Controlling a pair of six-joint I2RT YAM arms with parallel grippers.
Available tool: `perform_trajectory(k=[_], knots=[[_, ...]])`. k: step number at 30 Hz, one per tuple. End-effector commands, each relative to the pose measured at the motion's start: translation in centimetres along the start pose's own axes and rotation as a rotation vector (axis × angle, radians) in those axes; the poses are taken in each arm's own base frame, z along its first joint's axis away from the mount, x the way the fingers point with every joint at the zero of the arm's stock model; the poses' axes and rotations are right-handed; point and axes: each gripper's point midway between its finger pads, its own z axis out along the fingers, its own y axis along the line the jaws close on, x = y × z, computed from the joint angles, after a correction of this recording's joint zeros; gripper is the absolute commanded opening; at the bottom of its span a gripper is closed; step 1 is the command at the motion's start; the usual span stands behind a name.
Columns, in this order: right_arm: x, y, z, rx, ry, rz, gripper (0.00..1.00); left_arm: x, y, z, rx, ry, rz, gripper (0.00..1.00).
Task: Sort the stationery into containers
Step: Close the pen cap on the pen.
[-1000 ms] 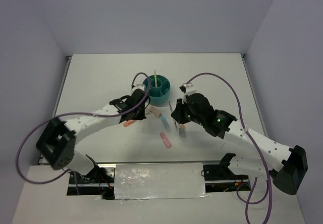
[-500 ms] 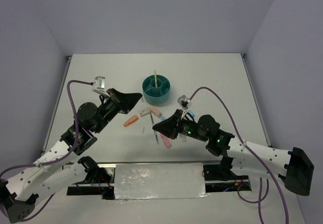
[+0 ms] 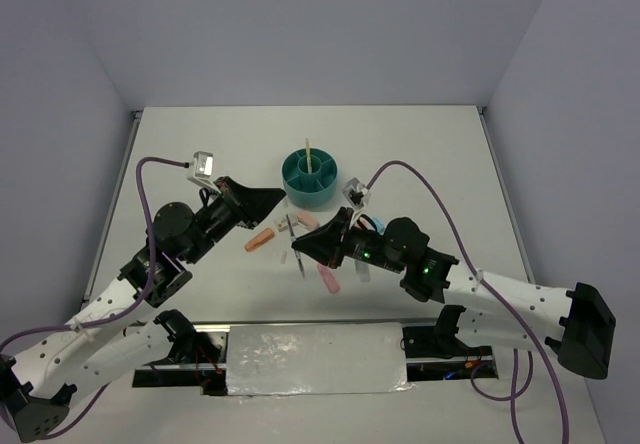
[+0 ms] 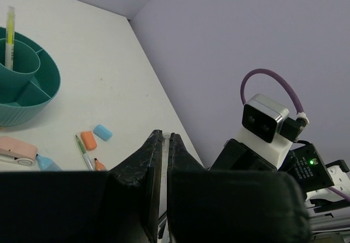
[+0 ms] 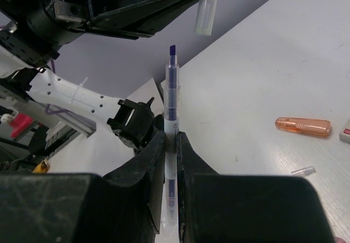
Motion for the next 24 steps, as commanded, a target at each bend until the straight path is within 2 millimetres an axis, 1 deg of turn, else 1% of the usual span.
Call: perform_trajectory(k=[1, 6, 10, 17, 24], knots=[[-2.1, 1.2, 0.8, -0.024, -0.041, -0.036, 0.0, -1.5, -2.3, -0.5, 0.069, -0.03, 0.0, 0.0], [-2.1, 1.0, 1.0, -0.009, -0.038, -0.039, 0.0, -1.5, -2.2, -0.6, 0.064, -0.026, 0.009, 0.0], [-1.9, 0.2, 1.4, 0.028, -0.019, -0.047, 0.0, -1.3, -2.0, -0.6, 0.066, -0.027, 0.003, 0.0], [-1.6, -0.4, 1.5, 0.052, -0.011, -0.044, 0.0, -1.7, -2.3, -0.8, 0.072, -0.039, 0.01, 0.0], [-1.8, -0.1, 1.3, 0.046, -0.018, -0.05, 0.0, -1.4, -1.6, -0.9, 0.057, -0.044, 0.01, 0.0]])
